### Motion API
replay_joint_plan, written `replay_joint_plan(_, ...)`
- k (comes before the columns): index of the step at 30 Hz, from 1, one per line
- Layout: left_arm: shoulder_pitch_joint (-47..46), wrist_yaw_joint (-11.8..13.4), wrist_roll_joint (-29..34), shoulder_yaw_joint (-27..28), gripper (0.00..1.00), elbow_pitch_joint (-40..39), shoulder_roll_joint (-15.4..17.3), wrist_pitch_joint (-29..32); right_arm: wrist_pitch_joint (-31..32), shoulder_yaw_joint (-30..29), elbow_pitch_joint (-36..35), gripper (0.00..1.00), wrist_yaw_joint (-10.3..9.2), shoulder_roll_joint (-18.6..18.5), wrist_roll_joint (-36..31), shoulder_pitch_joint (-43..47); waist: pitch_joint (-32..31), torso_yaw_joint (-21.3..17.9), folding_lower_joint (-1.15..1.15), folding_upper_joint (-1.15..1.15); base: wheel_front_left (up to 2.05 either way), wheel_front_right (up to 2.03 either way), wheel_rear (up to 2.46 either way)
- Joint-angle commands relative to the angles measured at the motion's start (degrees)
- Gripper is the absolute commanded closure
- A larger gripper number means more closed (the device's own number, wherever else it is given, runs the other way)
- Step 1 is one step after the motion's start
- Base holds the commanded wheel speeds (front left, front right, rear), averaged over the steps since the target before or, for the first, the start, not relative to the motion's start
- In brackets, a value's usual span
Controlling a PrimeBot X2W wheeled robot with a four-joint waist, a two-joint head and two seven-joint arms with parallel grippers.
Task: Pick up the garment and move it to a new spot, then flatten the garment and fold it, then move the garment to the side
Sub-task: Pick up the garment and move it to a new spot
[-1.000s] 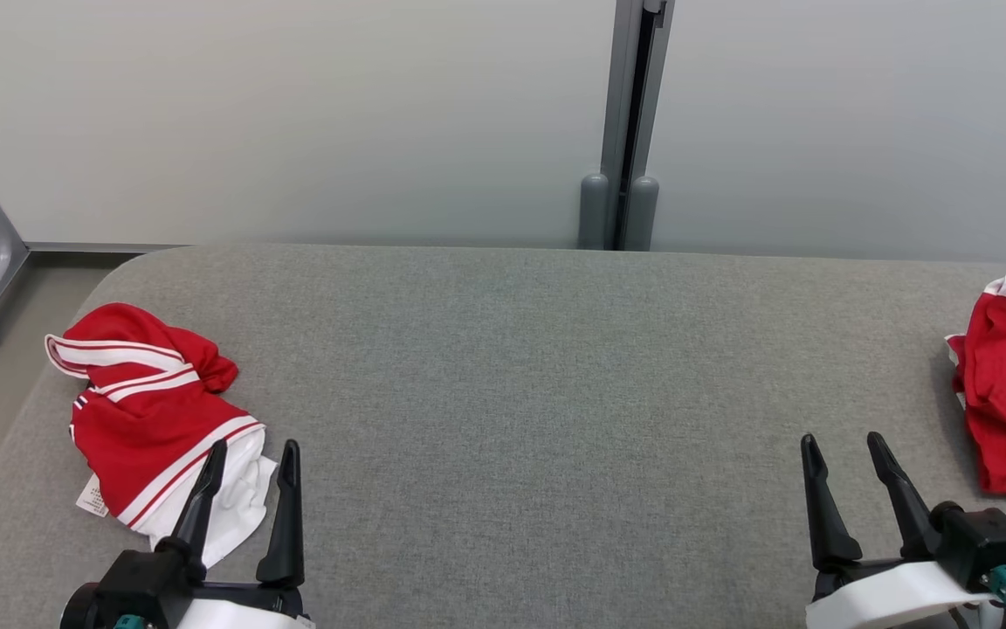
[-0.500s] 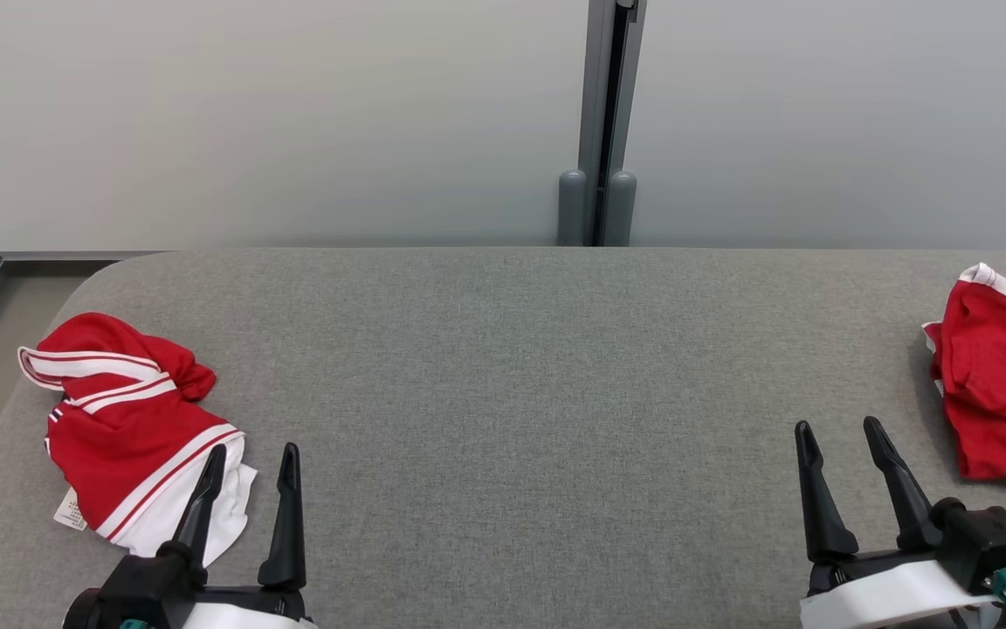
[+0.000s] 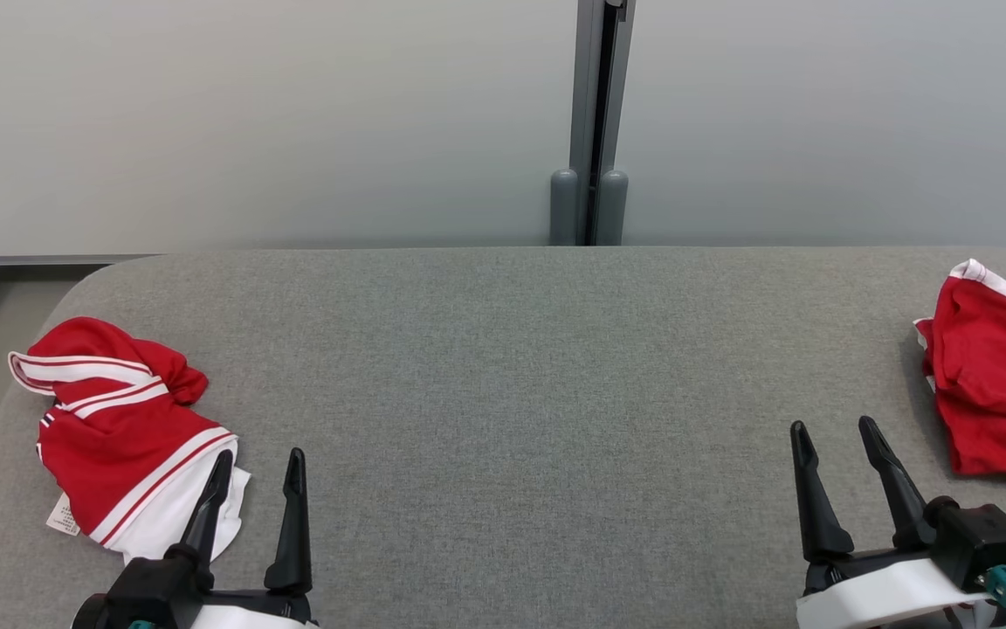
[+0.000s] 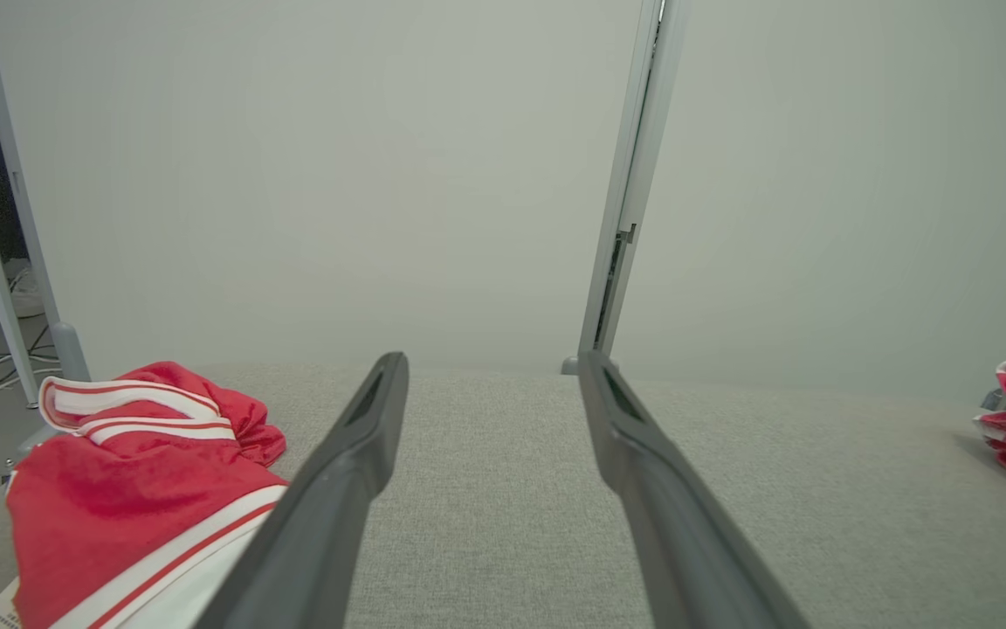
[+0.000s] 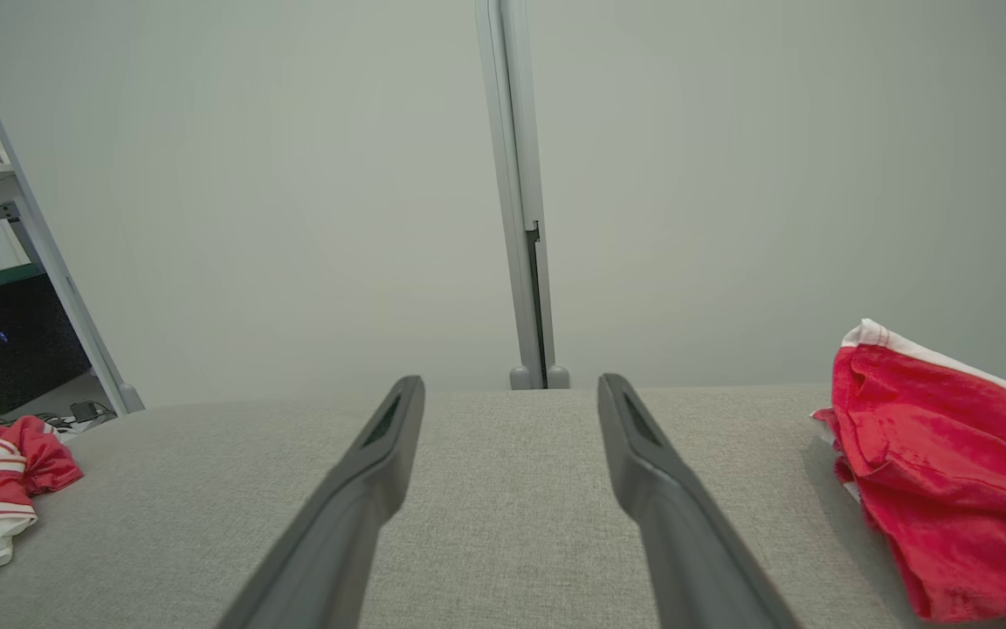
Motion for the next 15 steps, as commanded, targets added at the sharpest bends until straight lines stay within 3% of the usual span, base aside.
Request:
replay_joint_plan(1, -0.3, 0.3, -0.4, -0.1, 0.00, 0.1, 0.2, 0.0, -0.3, -0.2, 0.2, 0.00, 0.02, -0.1, -0.2, -0.5, -0.1, 0.0, 0.00, 0.00, 0.00, 0.00, 0.00)
replay_joint_plan(7, -0.7, 0.2, -0.5, -0.6, 0.00, 0.6, 0.2, 0.0, -0.3, 0.3, 0.5, 0.00, 0.02, 0.0, -0.2, -0.6, 0.0, 1.2, 0.00, 0.00, 0.00, 0.00, 0.00)
replay_joint_plan(15, -1.1, 0.4, 0.2, -0.4, 0.00, 1.8, 0.2, 0.0, -0.3, 1.2, 0.9, 0.00, 0.02, 0.0, 0.3, -0.3, 0.0, 7.2, 0.00, 0.00, 0.00, 0.00, 0.00)
